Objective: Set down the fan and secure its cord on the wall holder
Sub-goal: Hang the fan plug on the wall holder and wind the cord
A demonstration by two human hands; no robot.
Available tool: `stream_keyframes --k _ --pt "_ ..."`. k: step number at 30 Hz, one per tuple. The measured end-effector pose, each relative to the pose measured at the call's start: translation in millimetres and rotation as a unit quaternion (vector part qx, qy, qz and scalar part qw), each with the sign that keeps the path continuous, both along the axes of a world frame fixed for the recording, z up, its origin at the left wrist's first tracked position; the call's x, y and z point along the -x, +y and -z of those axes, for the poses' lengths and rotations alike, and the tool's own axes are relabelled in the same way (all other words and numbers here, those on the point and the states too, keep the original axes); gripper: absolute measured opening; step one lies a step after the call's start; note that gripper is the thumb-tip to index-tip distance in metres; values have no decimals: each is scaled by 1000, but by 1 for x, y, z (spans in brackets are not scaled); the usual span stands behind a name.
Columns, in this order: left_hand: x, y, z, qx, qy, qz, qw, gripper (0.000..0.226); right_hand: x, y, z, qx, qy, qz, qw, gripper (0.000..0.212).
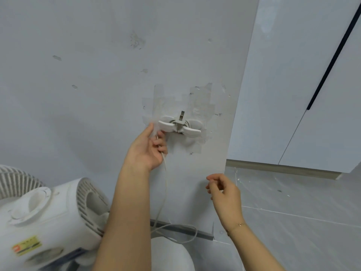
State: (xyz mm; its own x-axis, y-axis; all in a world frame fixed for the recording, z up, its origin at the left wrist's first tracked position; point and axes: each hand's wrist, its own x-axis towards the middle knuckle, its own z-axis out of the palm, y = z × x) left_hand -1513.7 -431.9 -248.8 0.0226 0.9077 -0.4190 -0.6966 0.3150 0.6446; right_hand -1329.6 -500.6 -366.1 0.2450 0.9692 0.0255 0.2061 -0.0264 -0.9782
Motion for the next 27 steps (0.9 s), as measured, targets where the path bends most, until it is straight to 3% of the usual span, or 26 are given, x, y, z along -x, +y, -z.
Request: stream_keyframes --k 3,11,15,18,21,24,27 --pt "2 -2 -6 -17 57 -11 998 22 -9 1 0 2 -22 -15 1000 21" --pt "-7 0 -13 -21 109 -64 992 16 -12 2 1 6 -35 -9 999 22" --pt "-7 -1 -15 -37 134 -67 988 17 -7 4 -5 -41 -62 38 997 27" --pt "-9 -5 -18 -41 125 -70 989 14 -3 8 -8 -52 -24 95 994 37" --pt "-12 -8 -21 -54 237 -94 965 16 1 13 -7 -50 32 118 991 51" --pt "-10 -6 -25 -53 409 -111 904 24 12 17 -4 -55 53 94 993 55" --pt "-7 -8 -28 -60 429 -93 896 20 19 17 0 -55 50 90 993 60"
